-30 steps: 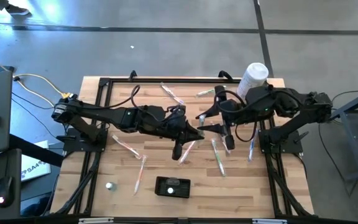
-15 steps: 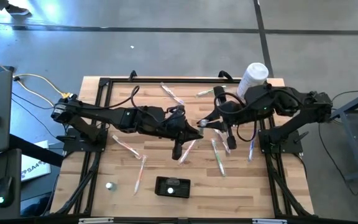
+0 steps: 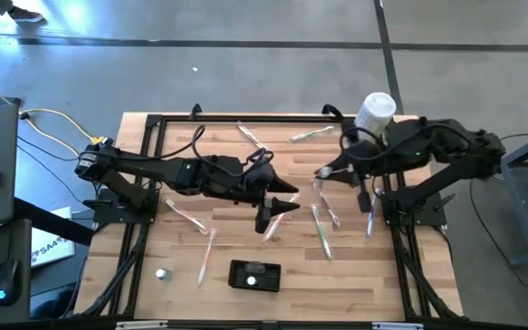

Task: Pick & Place toothbrushing station
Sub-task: Put the middle left green toothbrush into the black wire organizer

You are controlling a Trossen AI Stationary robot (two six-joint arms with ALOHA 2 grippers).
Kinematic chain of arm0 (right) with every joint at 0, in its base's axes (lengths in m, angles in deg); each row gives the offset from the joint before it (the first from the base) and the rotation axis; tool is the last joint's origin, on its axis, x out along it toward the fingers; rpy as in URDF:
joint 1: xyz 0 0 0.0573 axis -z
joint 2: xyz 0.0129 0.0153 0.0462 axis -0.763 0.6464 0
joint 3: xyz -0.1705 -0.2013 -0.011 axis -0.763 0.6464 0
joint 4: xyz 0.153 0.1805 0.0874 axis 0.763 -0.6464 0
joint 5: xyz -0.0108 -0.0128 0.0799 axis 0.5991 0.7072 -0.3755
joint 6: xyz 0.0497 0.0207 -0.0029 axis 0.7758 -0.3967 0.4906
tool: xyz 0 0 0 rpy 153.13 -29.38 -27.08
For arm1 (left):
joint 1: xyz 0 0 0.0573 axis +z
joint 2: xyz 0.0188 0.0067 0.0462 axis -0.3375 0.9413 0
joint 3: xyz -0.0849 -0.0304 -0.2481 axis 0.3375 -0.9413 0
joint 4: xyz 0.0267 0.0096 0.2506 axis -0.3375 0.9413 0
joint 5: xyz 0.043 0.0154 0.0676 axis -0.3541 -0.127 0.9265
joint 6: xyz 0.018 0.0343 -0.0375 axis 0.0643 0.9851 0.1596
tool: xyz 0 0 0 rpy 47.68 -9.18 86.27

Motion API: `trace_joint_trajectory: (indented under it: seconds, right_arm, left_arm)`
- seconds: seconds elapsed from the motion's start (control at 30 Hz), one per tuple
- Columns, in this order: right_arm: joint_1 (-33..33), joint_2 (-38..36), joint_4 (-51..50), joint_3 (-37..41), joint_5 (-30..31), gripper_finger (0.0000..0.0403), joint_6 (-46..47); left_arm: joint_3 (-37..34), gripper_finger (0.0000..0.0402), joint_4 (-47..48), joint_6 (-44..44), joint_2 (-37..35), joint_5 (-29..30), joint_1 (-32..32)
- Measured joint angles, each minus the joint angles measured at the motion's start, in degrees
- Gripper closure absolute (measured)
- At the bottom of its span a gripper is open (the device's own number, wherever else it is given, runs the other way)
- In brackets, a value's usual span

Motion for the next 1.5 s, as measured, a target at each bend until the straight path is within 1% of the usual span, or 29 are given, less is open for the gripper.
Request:
trace_joint_trajectory:
  seconds: [0.07,0.17,0.2,0.3,0.4,0.47,0.6,0.73,0.8,0.83,0.87,0.93,1.0,1.07,1.17,1.27,1.37,1.5]
  right_arm:
    - [-0.8,-1.5,-3.1,0.0,-0.1,0.0393,2.2]
    - [-2.9,-3.6,-9.5,0.0,0.3,0.0393,6.5]
    - [-4.1,-4.2,-11.0,0.0,1.9,0.0393,8.0]
    - [-9.8,-6.0,-13.0,0.0,9.7,0.0393,13.3]
    - [-16.8,-7.8,-14.1,0.0,19.2,0.0393,19.5]
    - [-22.1,-8.6,-14.8,0.6,28.1,0.0393,24.1]
    - [-31.4,-10.1,-14.8,6.1,43.5,0.0393,33.1]
    - [-36.3,-9.4,-12.4,14.0,58.0,0.0393,41.0]
    - [-37.1,-8.5,-9.4,18.8,63.9,0.0393,43.5]
    - [-37.1,-8.1,-7.3,21.2,65.9,0.0393,45.0]
    - [-37.0,-7.8,-5.2,23.3,66.9,0.0393,46.5]
    - [-36.2,-6.9,0.8,27.3,67.5,0.0393,48.2]
    - [-35.1,-5.3,8.9,30.9,66.9,0.0393,46.8]
    - [-34.6,-3.2,19.3,33.7,65.6,0.0393,41.7]
    - [-33.9,1.0,36.8,36.1,61.4,0.0393,29.5]
    - [-32.4,6.1,48.5,36.8,59.3,0.0393,20.5]
    - [-30.5,10.6,53.6,36.9,57.3,0.0393,18.1]
    - [-29.1,12.4,54.0,36.9,54.0,0.0393,19.7]
  left_arm:
    - [0.0,0.0173,1.1,0.0,0.0,0.0,0.0]
    - [0.0,0.0174,3.6,-0.3,0.0,0.1,-0.4]
    - [0.0,0.0176,4.3,-0.5,0.0,0.4,-0.7]
    - [0.0,0.0184,6.0,-0.6,0.0,1.1,-1.0]
    - [0.0,0.0193,7.7,-0.5,0.0,1.1,-0.9]
    - [0.0,0.0198,9.7,0.4,-0.6,1.0,-0.8]
    - [0.1,0.0203,14.7,1.9,-2.5,-0.1,-0.8]
    - [0.0,0.0203,21.9,0.8,-4.8,-0.2,-0.8]
    - [0.0,0.0203,24.3,0.0,-6.2,-1.6,-0.8]
    - [0.1,0.0203,25.8,-0.1,-7.0,-2.8,-0.8]
    - [0.1,0.0203,27.8,-0.2,-7.7,-3.9,-0.8]
    - [0.0,0.0203,28.9,-0.2,-8.7,-6.2,-0.8]
    - [0.0,0.0203,30.9,0.0,-9.5,-7.5,-0.8]
    - [0.1,0.0203,30.8,0.1,-9.8,-8.5,-0.8]
    - [0.0,0.0203,32.6,0.4,-10.5,-9.0,-0.8]
    - [0.1,0.0203,33.7,0.0,-10.5,-10.6,-0.8]
    - [0.0,0.0203,35.7,-0.1,-10.5,-11.7,-0.8]
    - [0.0,0.0203,39.0,-2.3,-10.5,-11.7,-0.8]
